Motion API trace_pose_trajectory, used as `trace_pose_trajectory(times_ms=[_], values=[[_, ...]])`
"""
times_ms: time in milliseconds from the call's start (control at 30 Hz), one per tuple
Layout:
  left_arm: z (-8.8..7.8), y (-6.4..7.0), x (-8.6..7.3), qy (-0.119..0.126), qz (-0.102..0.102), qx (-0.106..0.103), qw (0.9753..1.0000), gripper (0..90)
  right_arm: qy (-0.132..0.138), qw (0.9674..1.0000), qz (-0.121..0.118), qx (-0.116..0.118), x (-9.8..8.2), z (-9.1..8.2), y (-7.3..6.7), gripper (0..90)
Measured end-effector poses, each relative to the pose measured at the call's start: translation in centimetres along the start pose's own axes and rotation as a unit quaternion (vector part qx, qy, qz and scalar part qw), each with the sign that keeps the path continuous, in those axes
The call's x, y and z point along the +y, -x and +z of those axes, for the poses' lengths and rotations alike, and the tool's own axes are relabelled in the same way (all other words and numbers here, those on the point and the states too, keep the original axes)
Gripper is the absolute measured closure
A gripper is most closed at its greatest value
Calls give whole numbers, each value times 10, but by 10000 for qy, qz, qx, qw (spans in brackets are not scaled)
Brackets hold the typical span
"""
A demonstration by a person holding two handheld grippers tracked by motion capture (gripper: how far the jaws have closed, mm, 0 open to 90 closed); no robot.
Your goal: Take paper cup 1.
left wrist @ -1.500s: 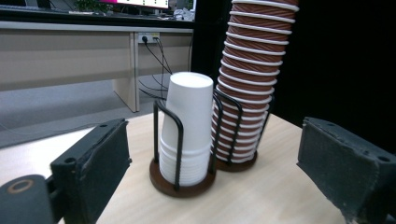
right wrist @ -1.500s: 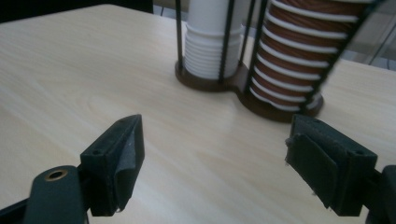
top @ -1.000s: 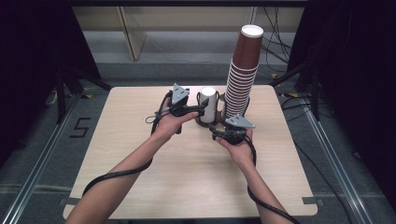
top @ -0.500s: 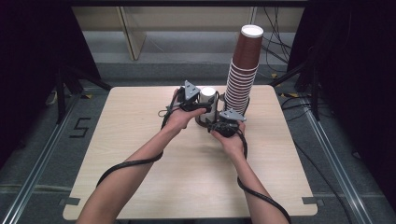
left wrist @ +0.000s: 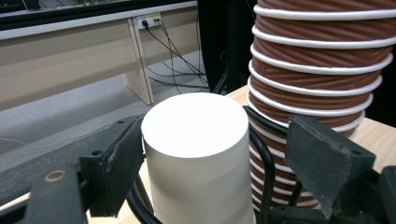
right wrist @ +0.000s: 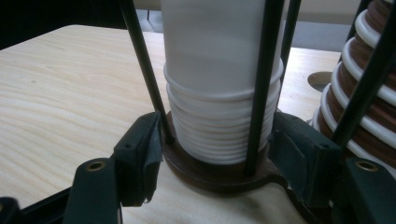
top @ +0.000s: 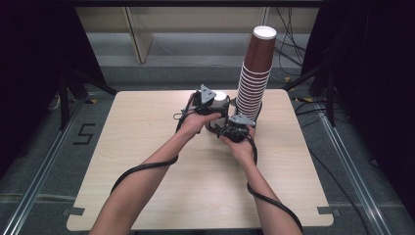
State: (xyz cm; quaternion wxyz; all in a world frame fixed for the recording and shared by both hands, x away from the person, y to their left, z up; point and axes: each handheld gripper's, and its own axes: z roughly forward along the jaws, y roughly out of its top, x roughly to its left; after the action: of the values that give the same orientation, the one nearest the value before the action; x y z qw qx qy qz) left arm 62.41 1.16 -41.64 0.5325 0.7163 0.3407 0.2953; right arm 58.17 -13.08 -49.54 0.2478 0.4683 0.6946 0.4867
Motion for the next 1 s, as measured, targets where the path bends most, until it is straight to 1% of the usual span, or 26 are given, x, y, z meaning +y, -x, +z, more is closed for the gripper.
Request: trace_pose_trajectory(times_ms=[33,67,133,167,200,233,267,300,333,367,400,433,500,533,567,600,633,667,700,800,833,867,900,933,1000], values=[[1,0,1,3,-32,26,10000,187,4,10000,-70,57,1,1,1,355],[2,-1,1,14,-36,44,10000,187,5,9999,-133,34,3,1,3,355],[5,-2,2,-12,-28,71,10000,187,26,10000,-45,14,4,3,2,355],[6,-3,2,-39,-23,97,9999,187,78,9999,-53,-81,4,5,2,355],[7,-3,2,-50,-28,95,9999,188,13,10000,-65,15,5,5,2,355],[7,-3,2,-50,-28,95,9999,191,13,10000,-65,15,5,5,2,355],[10,-4,1,-72,-50,124,9999,194,20,10000,-50,-59,4,7,1,355],[10,-4,1,-72,-50,124,9999,199,20,10000,-50,-59,4,7,1,355],[12,-5,1,-90,-65,118,9999,209,8,9999,-105,-37,4,9,3,356],[13,-5,0,-99,-74,119,9999,213,-22,10000,-22,-23,5,8,2,357],[13,-6,1,-101,-85,120,9998,219,-15,9999,-104,-61,5,9,3,357],[14,-6,0,-98,-123,116,9998,229,-38,10000,-17,-16,5,9,2,357],[15,-5,0,-104,-140,108,9998,250,-30,10000,-52,3,6,11,2,357],[16,-5,0,-103,-122,117,9998,261,-22,10000,-21,-18,7,11,1,357],[16,-5,0,-102,-118,126,9998,278,-49,9999,-93,-2,7,12,1,358],[17,-5,0,-82,-132,133,9998,295,-39,9999,-158,-41,8,12,1,358],[17,-5,0,-82,-132,133,9998,316,-39,9999,-158,-41,8,12,1,358],[17,-5,0,-47,-176,119,9998,331,-37,10000,-88,-10,8,13,0,358],[17,-5,-1,-27,-167,110,9998,333,14,10000,-76,1,7,14,0,358],[16,-7,-2,-6,-182,77,9998,338,-38,9995,-278,-130,7,14,0,361],[16,-7,-1,-9,-206,70,9998,339,-55,9998,-170,-94,7,14,0,364],[16,-7,-1,8,-230,65,9997,339,-81,9997,-198,-85,8,14,1,367],[15,-7,0,25,-228,64,9997,340,-70,9996,-214,-163,7,15,1,368],[14,-7,1,41,-221,58,9997,340,-68,9998,-144,-103,7,15,0,368],[13,-7,4,80,-212,64,9997,340,-53,9998,-138,-136,7,16,0,376]])
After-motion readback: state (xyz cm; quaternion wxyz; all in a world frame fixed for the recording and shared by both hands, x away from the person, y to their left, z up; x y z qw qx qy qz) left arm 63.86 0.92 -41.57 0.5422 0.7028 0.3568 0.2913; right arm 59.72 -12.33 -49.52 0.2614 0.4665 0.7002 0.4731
